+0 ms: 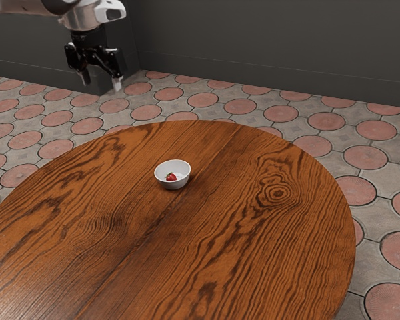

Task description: Take strawberry from the bowl

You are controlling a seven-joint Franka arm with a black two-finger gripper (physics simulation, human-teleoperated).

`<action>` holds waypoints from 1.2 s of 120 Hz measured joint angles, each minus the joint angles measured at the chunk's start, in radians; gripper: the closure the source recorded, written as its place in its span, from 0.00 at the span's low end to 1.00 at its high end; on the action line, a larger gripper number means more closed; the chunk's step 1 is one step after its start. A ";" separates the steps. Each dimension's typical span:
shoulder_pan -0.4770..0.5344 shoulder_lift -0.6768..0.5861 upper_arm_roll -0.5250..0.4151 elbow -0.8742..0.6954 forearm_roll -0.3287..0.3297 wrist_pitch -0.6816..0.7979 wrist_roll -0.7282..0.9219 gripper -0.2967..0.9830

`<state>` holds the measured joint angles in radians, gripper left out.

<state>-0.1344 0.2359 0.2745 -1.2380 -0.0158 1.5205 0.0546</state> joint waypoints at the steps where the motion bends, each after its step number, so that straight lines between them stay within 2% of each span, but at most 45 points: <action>1: 0.000 0.001 0.000 0.001 0.000 -0.001 0.002 0.24; 34: 0.001 0.018 0.003 0.027 -0.002 -0.005 0.037 0.25; 44: 0.001 0.031 0.000 0.038 -0.013 -0.001 0.002 0.25; 65: -0.012 0.083 -0.010 0.035 -0.073 0.039 -0.333 0.25; 91: -0.013 0.308 -0.013 0.035 -0.124 0.203 -0.689 0.25; 109: -0.016 0.383 -0.019 0.035 -0.147 0.311 -0.874 0.25; 144: -0.005 0.418 -0.018 -0.034 -0.150 0.431 -1.146 0.25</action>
<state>-0.1398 0.6538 0.2563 -1.2719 -0.1659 1.9512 -1.0911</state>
